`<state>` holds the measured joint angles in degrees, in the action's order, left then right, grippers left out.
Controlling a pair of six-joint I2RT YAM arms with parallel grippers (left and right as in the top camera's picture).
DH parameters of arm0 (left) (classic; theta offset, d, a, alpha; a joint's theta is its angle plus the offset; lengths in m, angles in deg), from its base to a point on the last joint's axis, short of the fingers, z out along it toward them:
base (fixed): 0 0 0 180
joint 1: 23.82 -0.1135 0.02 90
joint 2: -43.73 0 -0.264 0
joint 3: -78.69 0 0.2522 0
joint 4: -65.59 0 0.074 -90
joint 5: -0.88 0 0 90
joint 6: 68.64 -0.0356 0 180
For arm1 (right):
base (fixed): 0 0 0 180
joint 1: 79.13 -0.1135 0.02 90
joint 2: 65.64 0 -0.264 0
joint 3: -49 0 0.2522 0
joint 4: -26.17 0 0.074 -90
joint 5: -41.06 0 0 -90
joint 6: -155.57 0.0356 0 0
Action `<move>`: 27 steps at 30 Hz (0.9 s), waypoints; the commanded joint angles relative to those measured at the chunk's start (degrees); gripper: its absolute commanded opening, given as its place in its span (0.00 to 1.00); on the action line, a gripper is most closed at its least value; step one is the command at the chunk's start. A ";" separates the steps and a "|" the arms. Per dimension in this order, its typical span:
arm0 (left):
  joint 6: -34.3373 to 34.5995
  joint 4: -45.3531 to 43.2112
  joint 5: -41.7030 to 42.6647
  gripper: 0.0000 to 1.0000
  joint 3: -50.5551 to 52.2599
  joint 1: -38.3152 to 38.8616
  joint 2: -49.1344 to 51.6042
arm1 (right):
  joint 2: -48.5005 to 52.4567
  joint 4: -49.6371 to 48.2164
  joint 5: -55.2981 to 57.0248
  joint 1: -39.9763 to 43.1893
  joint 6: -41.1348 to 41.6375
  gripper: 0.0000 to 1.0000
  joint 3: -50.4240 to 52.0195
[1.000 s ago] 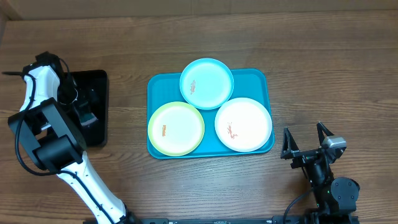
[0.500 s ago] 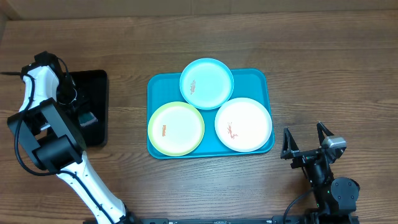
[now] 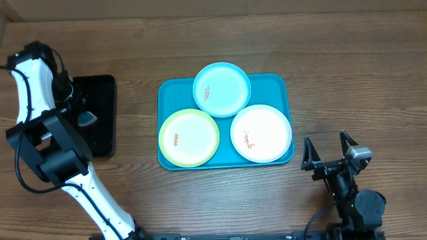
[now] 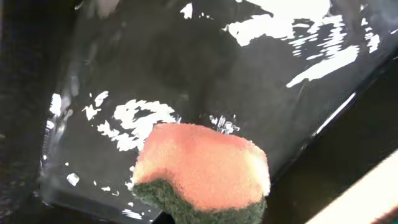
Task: Clean dirty plates on tray and stack at the side
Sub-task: 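Lift the sponge with the left gripper and carry it toward the plates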
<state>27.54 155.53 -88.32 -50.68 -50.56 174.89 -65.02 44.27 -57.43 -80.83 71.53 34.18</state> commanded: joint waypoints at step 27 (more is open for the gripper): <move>0.24 -9.38 -0.59 0.55 8.61 -0.24 -0.33 | -0.46 -0.22 0.76 -0.11 -0.22 1.00 0.59</move>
<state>27.54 145.72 -88.54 -42.27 -50.56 174.91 -65.02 44.27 -57.48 -80.83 71.53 34.18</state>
